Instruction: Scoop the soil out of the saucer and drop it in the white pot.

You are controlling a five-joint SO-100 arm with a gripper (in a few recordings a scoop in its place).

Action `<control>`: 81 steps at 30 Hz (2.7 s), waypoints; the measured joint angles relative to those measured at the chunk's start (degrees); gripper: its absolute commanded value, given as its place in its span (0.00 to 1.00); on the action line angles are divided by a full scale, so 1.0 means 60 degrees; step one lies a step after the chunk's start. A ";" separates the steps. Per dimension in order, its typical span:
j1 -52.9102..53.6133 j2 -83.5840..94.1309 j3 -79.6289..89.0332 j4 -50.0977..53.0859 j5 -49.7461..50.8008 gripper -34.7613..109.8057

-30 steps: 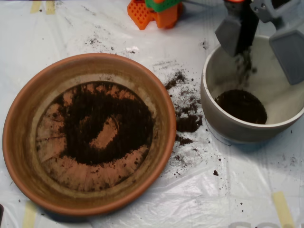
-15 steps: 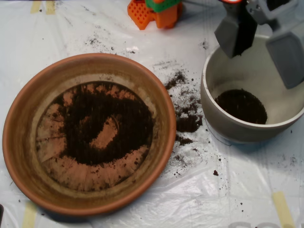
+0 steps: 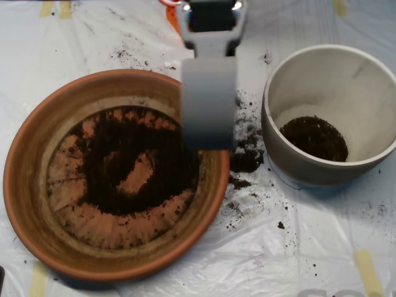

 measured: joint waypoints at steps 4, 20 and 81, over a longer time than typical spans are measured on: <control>0.1582 0.0161 0.1538 -0.0747 -0.0015 0.52; 0.4585 0.0073 0.7266 -0.4702 -0.1670 0.51; 0.2446 0.3589 0.8159 -0.3442 -0.1904 0.24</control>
